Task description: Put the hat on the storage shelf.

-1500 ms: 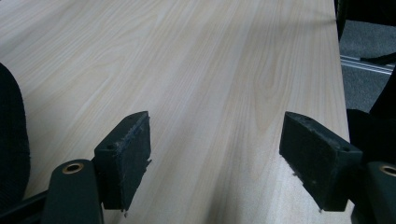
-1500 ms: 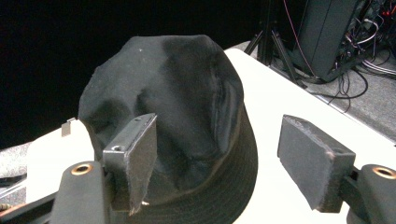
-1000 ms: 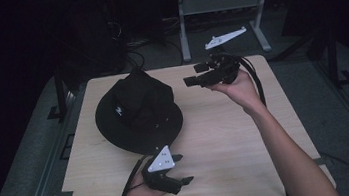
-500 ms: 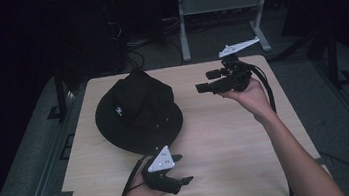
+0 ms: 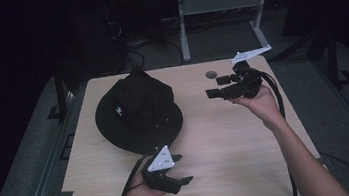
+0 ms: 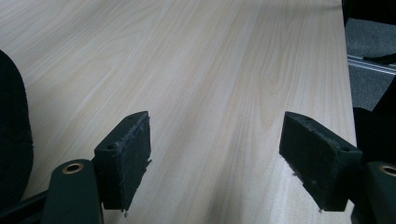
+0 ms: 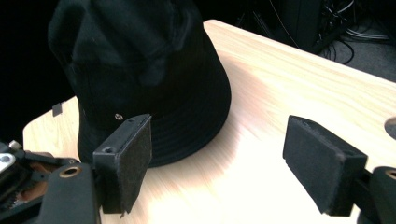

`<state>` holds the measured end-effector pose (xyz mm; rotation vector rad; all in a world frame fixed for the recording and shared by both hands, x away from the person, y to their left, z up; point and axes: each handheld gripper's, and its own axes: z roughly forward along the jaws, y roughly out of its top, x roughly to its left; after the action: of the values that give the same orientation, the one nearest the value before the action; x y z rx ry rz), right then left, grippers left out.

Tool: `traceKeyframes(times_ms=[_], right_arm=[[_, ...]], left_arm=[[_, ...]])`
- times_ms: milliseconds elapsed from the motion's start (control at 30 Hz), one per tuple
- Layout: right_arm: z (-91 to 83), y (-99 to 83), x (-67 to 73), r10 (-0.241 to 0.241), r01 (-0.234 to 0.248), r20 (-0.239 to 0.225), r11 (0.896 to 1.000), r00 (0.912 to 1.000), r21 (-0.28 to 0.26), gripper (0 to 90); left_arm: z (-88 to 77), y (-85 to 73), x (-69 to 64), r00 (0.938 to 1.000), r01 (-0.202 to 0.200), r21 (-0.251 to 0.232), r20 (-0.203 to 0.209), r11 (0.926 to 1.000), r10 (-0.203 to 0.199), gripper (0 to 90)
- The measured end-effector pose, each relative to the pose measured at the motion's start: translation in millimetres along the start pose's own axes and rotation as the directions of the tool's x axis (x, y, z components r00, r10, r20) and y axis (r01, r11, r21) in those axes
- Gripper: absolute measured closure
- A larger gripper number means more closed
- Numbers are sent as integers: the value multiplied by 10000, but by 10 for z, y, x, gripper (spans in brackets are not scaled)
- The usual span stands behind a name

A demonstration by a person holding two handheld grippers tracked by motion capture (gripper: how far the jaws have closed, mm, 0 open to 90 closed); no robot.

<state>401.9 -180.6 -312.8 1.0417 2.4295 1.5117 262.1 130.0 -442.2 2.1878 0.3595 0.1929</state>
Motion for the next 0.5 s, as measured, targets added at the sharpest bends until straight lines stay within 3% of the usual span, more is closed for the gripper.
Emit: traceKeyframes(times_ms=[500], right_arm=[[-162,-363,-200,665,-667,252,9978,9975,61,228]], left_arm=[[-4,3,3,9996,249,-103,99,9996,-248,244]])
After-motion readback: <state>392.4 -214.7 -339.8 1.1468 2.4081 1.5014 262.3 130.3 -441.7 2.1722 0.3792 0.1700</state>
